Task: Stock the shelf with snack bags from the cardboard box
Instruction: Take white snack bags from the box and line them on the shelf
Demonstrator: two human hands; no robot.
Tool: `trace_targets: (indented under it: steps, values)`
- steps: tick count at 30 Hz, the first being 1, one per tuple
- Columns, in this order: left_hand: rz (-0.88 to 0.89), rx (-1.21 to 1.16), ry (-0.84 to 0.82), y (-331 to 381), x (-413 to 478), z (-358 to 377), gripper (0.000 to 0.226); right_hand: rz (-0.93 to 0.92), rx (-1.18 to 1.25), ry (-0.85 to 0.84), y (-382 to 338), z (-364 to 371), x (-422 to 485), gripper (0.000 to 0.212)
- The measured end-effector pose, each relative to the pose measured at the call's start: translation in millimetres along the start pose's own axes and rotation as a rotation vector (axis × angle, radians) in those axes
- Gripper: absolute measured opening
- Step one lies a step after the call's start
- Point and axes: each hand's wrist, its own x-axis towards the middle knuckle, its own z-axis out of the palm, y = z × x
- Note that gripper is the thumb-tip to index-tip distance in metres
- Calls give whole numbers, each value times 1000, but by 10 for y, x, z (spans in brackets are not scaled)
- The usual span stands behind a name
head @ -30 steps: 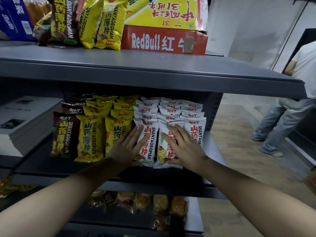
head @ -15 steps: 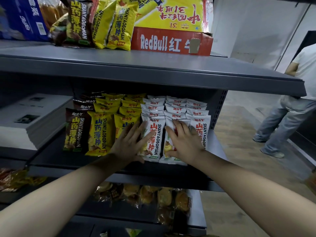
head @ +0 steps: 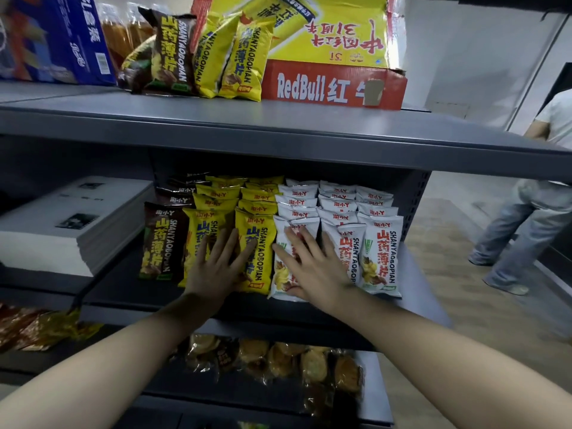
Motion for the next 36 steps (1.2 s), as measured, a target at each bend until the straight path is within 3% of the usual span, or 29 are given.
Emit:
trace_targets:
  steps: [9, 16, 21, 23, 26, 36]
  values:
    - [-60, -9, -30, 63, 106, 78, 113, 92, -22, -110, -98, -12, 162, 87]
    - [12, -103, 8, -15, 66, 27, 108, 176, 23, -219, -220, -134, 332, 88]
    - [140, -307, 187, -275, -55, 6, 95, 135, 173, -75, -129, -126, 229, 89]
    - [83, -323, 196, -397, -84, 35, 95, 159, 211, 18, -126, -164, 236, 83]
    - [-62, -233, 130, -569, -123, 93, 110, 169, 169, 124, -169, -219, 298, 76]
    - [-95, -220, 35, -768, -119, 344, 112, 172, 265, 12, -286, -78, 495, 89]
